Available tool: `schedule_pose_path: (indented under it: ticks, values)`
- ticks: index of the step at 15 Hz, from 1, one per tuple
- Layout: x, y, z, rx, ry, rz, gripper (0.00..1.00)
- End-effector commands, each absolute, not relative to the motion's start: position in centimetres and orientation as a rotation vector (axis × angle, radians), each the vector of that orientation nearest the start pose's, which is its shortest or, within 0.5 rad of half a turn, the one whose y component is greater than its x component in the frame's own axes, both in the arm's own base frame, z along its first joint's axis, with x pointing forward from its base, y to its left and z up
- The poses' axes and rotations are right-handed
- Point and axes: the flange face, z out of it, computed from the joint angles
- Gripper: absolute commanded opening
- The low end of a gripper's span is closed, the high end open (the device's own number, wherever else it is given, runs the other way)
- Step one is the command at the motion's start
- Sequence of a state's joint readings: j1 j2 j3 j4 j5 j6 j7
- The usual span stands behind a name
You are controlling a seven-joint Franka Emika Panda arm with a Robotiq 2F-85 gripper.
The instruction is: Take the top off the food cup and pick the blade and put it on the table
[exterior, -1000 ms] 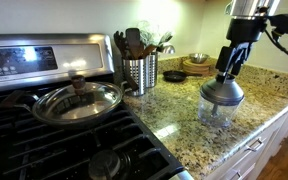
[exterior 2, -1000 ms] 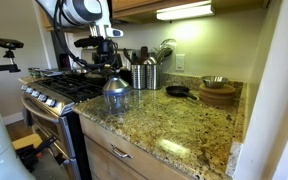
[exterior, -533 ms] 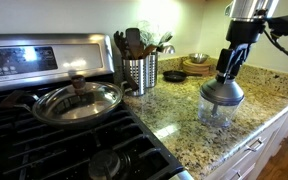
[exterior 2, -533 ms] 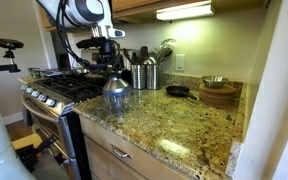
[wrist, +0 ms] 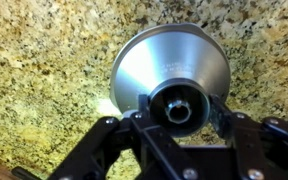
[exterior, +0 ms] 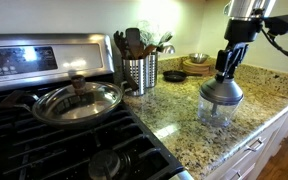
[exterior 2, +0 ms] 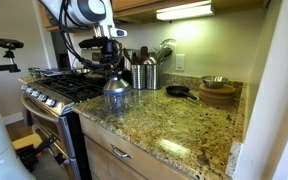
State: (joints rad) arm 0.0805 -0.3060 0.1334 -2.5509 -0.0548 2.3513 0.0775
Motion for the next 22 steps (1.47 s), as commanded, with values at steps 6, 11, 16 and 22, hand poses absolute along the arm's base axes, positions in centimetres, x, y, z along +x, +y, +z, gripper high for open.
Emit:
schedule_pose_path:
  ticks: [6, 11, 16, 22]
  values:
    - [41.3, 8.8, 40.4, -3.182, -0.265, -0.193, 0.35]
    - [40.2, 7.9, 43.0, -3.192, -0.238, -0.211, 0.35]
    - [39.6, 4.7, 46.0, -3.207, -0.126, -0.227, 0.35]
    - [41.0, -2.2, 45.4, -3.175, 0.134, -0.248, 0.35]
